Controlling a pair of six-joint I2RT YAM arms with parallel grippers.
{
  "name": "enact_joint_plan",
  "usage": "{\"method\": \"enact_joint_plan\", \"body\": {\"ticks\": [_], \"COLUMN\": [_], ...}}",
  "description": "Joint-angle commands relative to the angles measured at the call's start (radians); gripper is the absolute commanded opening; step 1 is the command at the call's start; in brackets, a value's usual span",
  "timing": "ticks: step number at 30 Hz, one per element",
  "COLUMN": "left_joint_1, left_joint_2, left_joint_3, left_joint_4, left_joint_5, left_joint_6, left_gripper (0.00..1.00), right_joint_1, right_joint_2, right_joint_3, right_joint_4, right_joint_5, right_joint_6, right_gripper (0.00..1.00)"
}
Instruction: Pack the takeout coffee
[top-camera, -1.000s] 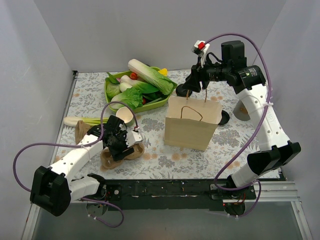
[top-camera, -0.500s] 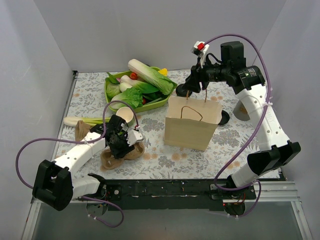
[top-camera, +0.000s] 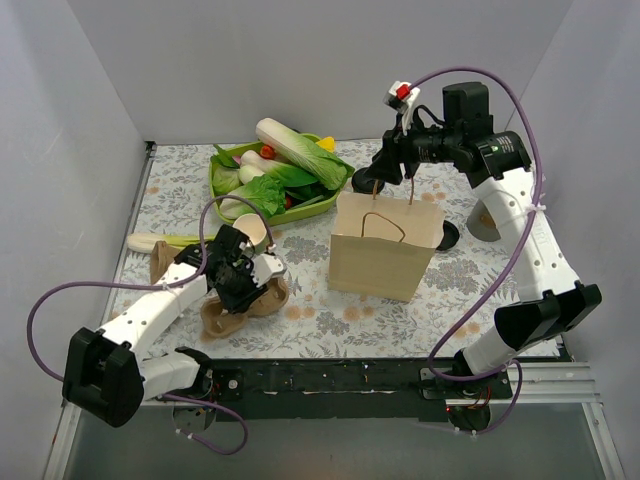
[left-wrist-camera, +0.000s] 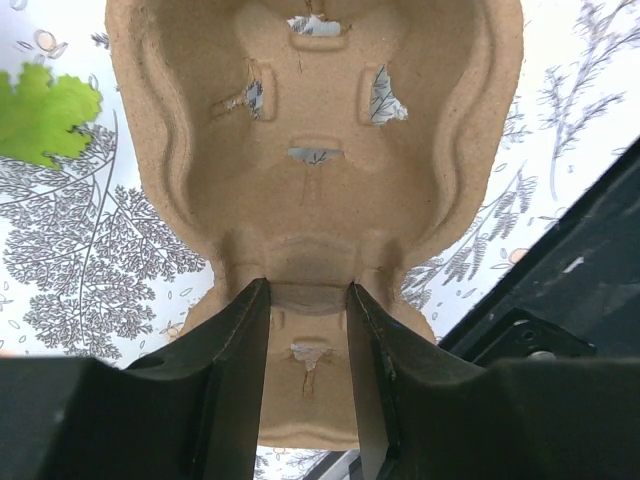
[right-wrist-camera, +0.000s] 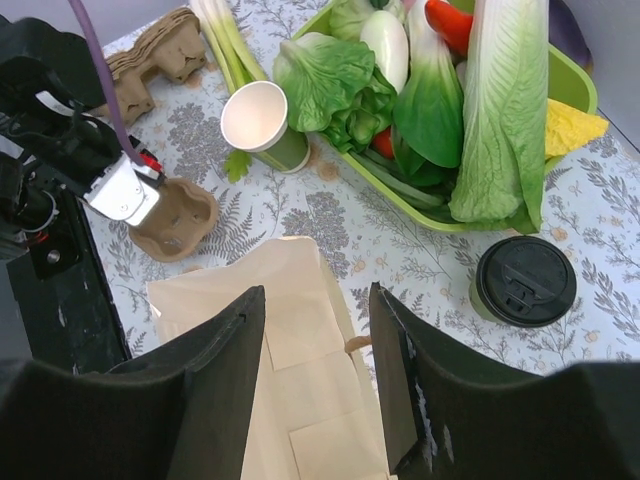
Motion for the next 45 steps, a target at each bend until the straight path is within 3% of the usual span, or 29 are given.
{"method": "enact_joint_plan", "body": {"ticks": [1,6,8,10,12,16,21,25,30,33,36,37,40,42,45], "left_joint_1": [0.000,0.000,-0.002,0.000,0.000,-0.003,-0.011,-0.019,-0.048,-0.075,-0.098,-0.103,-0.127,-0.149,-0.167], "left_joint_2": [-0.072,-0.092,-0.069,-0.049,-0.009,0.120,0.253,0.310,0.336,0.362,0.388,0.390,0.388,0.368,0.341], "left_joint_3": [0.117,0.277,0.386,0.472,0.607,0.866,1.131,1.211,1.222,1.215,1.199,1.184,1.112,1.020,0.901], "left_joint_4": [-0.075,-0.149,-0.173,-0.170,-0.141,-0.095,-0.023,0.084,0.267,0.371,0.466,0.498,0.620,0.710,0.841], "left_joint_5": [0.085,0.139,0.139,0.158,0.174,0.235,0.250,0.284,0.379,0.436,0.494,0.505,0.543,0.548,0.560], "left_joint_6": [-0.070,-0.129,-0.168,-0.201,-0.269,-0.341,-0.370,-0.398,-0.476,-0.565,-0.649,-0.672,-0.720,-0.723,-0.729], "left_gripper": [0.00,0.00,0.00,0.00,0.00,0.00,0.00,0.00,0.00,0.00,0.00,0.00,0.00,0.00,0.00], "right_joint_1": [-0.050,-0.197,-0.325,-0.452,-0.497,-0.498,-0.434,-0.331,-0.296,-0.265,-0.259,-0.256,-0.248,-0.244,-0.239], "right_joint_2": [-0.014,0.005,-0.006,-0.003,0.011,-0.004,-0.035,-0.026,-0.023,0.011,0.017,0.015,0.015,0.011,0.008], "right_joint_3": [0.080,0.134,0.115,0.102,0.097,0.033,-0.066,-0.134,-0.179,-0.156,-0.167,-0.167,-0.165,-0.178,-0.191], "right_joint_4": [0.036,0.003,-0.019,-0.080,-0.149,-0.290,-0.406,-0.361,-0.230,-0.253,-0.229,-0.223,-0.217,-0.204,-0.195], "right_joint_5": [0.020,-0.006,-0.058,-0.197,-0.338,-0.420,-0.382,-0.289,-0.221,-0.203,-0.203,-0.204,-0.213,-0.212,-0.206], "right_joint_6": [0.030,0.064,0.066,0.037,-0.019,-0.247,-0.450,-0.458,-0.404,-0.419,-0.402,-0.393,-0.375,-0.366,-0.346], "right_gripper": [0.54,0.54,0.54,0.56,0.59,0.83,0.87,0.87,0.83,0.72,0.51,0.39,0.20,0.19,0.29]}}
